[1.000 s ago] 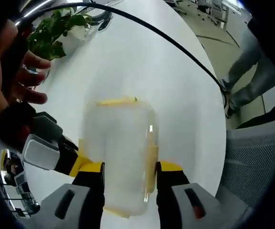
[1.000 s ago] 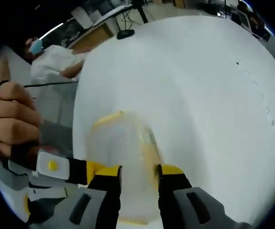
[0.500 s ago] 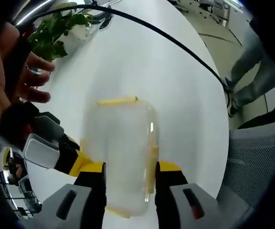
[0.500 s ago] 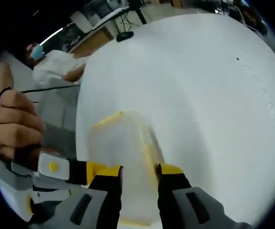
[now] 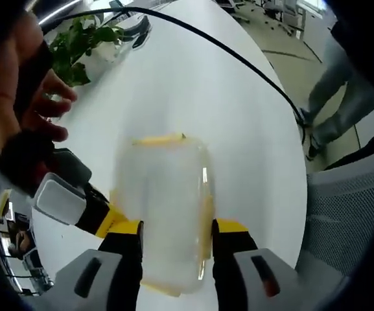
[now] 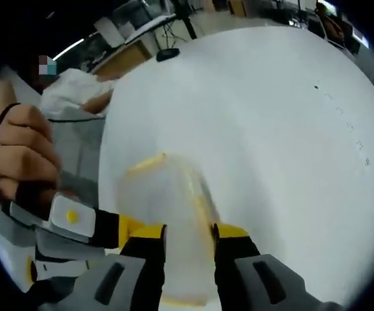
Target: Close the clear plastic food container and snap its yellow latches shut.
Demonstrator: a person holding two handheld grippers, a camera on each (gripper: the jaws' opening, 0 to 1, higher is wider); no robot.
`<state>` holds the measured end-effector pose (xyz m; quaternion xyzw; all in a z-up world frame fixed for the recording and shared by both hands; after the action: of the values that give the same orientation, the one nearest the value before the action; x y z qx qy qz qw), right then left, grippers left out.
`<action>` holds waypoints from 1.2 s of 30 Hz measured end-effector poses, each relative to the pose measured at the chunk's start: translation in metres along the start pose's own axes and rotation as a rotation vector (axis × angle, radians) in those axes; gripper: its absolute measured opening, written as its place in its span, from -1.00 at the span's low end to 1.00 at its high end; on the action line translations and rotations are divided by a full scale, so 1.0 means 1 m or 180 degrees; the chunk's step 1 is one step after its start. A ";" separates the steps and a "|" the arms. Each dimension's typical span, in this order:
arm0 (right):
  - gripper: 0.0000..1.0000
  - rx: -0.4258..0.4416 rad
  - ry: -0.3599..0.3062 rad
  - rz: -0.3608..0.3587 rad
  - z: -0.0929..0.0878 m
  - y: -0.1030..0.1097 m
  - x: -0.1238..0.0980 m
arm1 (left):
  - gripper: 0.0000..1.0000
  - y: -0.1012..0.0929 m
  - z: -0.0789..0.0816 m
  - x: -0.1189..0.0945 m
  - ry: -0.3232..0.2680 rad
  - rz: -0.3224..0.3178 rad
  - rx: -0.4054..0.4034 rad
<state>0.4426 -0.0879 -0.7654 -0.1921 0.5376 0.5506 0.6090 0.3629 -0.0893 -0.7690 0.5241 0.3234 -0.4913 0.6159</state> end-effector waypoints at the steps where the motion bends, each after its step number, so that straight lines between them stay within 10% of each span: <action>1: -0.45 0.0053 -0.0012 -0.0016 0.000 -0.002 0.000 | -0.16 0.000 0.000 0.000 -0.0009 -0.0009 0.0008; 10: -0.03 -0.0077 -0.0155 -0.0101 -0.016 -0.005 -0.013 | 0.00 -0.001 -0.005 -0.007 -0.0128 -0.0114 0.0008; 36: -0.17 -0.0200 -0.0007 -0.0233 -0.034 0.016 -0.023 | -0.03 0.015 -0.027 -0.019 -0.0115 -0.0266 -0.0380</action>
<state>0.4174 -0.1211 -0.7515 -0.2300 0.5120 0.5448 0.6230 0.3739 -0.0588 -0.7533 0.4635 0.3625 -0.5058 0.6308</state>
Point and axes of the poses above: the point that each gripper's makers call its tool centre point, and the gripper's own axes: x roughly forward along the fingers, y roughly to its left, z roughly out of its top, the point moved 3 cm from there along -x, roughly backward along the fingers, and after that the axes turned 3 degrees about x, right-handed, at the moved point
